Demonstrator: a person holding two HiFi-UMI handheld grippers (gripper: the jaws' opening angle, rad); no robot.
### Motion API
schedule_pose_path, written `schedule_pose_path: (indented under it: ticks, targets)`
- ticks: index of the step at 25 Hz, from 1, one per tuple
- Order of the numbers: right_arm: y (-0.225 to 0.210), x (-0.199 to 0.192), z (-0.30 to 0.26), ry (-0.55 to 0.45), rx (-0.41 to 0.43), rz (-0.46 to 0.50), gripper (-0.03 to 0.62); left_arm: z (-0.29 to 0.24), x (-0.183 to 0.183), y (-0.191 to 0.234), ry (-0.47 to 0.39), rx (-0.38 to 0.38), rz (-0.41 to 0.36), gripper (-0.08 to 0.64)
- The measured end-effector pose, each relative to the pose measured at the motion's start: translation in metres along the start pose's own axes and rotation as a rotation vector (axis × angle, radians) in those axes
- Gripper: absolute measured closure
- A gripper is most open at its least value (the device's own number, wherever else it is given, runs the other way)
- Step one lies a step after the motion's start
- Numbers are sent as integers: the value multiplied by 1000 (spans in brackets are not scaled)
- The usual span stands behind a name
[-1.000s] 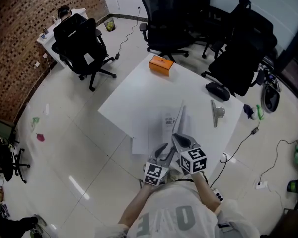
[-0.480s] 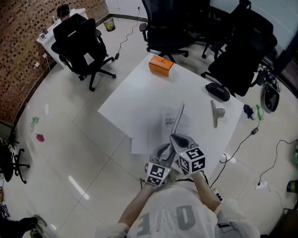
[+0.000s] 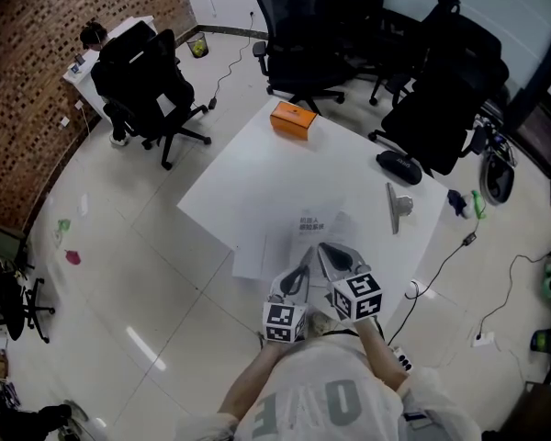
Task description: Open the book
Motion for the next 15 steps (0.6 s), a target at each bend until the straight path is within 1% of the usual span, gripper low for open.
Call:
schedule_pose_path:
  ticks: [2, 4, 6, 10, 13, 15]
  targets:
    - [-6, -9, 2, 15, -32, -39, 589, 2, 0, 1, -20, -1, 25, 525]
    - [-10, -26, 1, 56, -58, -73, 589, 6, 2, 4, -51, 7, 59, 525]
    - [-10, -43, 0, 104, -72, -80, 589, 13, 7, 7, -100, 27, 104, 525]
    - [-8, -55, -1, 139, -59, -73, 589, 31, 16, 26, -193, 107, 209, 525]
    - [-8, -57, -5, 152, -57, -65, 589, 43, 14, 44, -216, 181, 226, 523]
    - [-6, -66, -11, 183, -53, -67, 589, 49, 9, 54, -218, 217, 237, 522]
Point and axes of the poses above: the fingertips, and each gripper's own axes: z backward along the fingers, y to its left, x out of its top, the point moved 8 cm from there along z, backward along the fingers, and after that the axes turned 15 degrees about z, right-handed, at the moved point
